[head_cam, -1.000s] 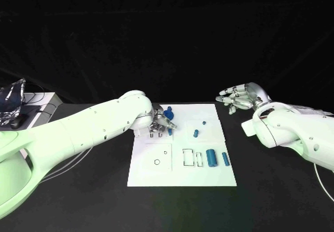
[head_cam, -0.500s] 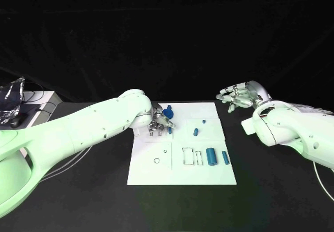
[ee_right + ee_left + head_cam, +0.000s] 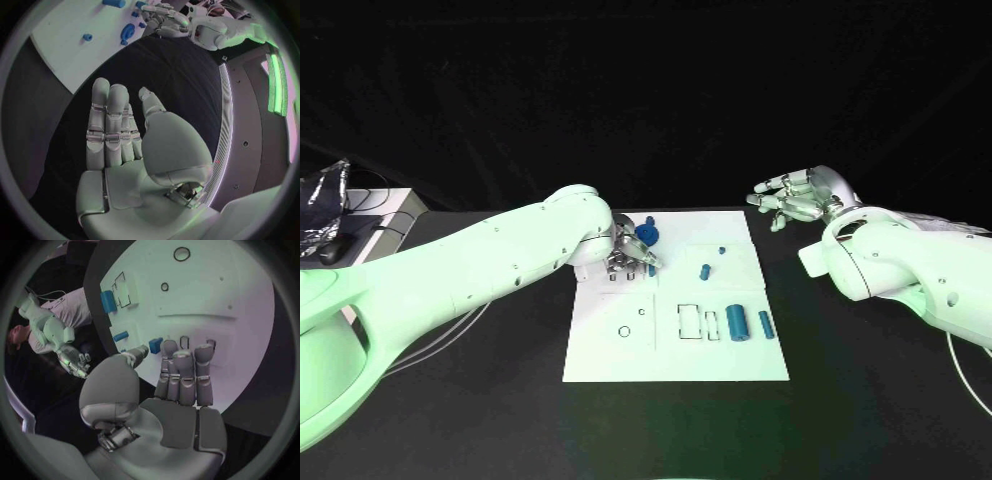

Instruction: Assemble the parts on the task board

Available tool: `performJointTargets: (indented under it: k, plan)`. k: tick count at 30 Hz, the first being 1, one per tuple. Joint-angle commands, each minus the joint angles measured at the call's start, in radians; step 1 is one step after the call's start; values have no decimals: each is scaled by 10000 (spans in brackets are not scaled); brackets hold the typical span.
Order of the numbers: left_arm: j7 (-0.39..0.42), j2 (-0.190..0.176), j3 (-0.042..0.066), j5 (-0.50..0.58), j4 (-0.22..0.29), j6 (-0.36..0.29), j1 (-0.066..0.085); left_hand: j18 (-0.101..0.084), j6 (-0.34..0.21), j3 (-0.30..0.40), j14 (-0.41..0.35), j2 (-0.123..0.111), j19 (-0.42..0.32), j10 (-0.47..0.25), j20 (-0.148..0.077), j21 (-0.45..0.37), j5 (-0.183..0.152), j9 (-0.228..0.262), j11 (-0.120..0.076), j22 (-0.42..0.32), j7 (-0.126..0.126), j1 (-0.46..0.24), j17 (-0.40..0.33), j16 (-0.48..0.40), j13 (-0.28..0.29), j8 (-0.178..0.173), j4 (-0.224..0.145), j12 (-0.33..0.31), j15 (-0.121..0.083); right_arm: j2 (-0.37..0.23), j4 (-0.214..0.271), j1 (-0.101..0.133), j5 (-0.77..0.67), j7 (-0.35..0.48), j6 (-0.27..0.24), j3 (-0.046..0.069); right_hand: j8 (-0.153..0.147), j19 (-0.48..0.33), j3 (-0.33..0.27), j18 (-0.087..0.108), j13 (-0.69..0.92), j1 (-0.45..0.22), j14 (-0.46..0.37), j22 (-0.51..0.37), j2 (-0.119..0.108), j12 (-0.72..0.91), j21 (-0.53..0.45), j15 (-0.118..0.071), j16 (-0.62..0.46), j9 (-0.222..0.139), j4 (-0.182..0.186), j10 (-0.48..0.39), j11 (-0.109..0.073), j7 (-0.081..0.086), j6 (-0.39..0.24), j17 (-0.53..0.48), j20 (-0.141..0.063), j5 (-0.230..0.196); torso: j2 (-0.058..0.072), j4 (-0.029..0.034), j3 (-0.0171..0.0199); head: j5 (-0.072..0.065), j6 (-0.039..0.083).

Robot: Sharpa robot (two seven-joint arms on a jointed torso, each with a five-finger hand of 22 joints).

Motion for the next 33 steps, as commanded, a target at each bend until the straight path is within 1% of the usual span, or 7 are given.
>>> performJointTargets:
  k: [1,10,18,22,28,31,33]
  plan:
    - [59,44,2,18,-10,195,-10,-84,19,-15,-69,17,17,-73,-28,-46,-5,13,-13,8,-16,101,-7,16,-14,-34,-71,54,21,20,6,1,-10,113,44,3,-33,72,-13,-192,-9,58,55,-9,-55,-52,17,14,-48,-9,23,55,10,23,60,9,-25,35,-1,9,4,31,-16]
    - [99,72,2,70,-77,227,-43,-86,21,-3,-60,49,37,-82,-28,-55,-4,20,-18,67,-23,164,10,50,-24,-38,-137,66,19,41,-1,0,-11,77,81,3,-33,62,-17,-192,-256,54,84,-96,-44,-280,93,11,-104,-72,27,183,12,19,95,78,-31,42,5,3,8,55,-22]
    - [138,160,-9,121,-173,251,-83,-86,-10,19,-99,228,-9,-121,-25,-102,-2,17,-12,62,-15,340,-30,31,-28,-61,-316,68,24,69,-16,-1,-11,59,106,3,-34,62,-17,-192,-291,52,91,-104,-38,-302,114,9,-105,-82,31,196,11,17,99,92,-33,43,6,0,11,47,-22]
    - [194,168,-16,133,-191,245,-100,-86,-47,201,-119,420,-27,-149,-25,-126,1,1,-42,66,-51,626,-65,17,-35,-94,-561,59,10,90,-30,-4,-11,52,122,3,-35,61,-15,-192,-310,52,95,-109,-30,-310,127,7,-103,-91,34,210,10,19,98,103,-36,46,11,6,19,64,-36]
    - [298,122,-19,211,-189,180,-110,-84,-104,596,-158,608,-94,-209,-26,-183,8,-62,-38,22,-30,894,-111,-13,-65,-181,-951,-2,7,119,-105,-15,20,-39,194,2,-35,61,-21,-192,-314,44,97,-110,-36,-310,131,7,-102,-95,38,213,12,21,96,106,-35,45,1,6,25,67,-59]
    - [353,82,-19,286,-167,156,-113,-82,-136,931,-174,737,-133,-223,-20,-209,32,-106,-40,14,-35,1118,-118,-8,-88,-230,-1351,-37,10,123,-131,-20,78,-74,220,1,-35,54,-31,-194,-322,26,89,-114,-41,-316,134,11,-106,-101,49,209,17,22,88,110,-34,39,7,9,20,59,-66]
    - [383,61,-19,353,-154,147,-115,-79,-175,1177,-179,805,-141,-235,-12,-205,208,-124,-24,36,-15,1216,-111,8,-113,-253,-1620,-71,18,123,-135,-22,102,-86,228,1,-35,54,-31,-194,-322,26,89,-114,-41,-316,134,11,-106,-101,49,209,17,22,88,110,-34,39,13,4,21,66,-64]
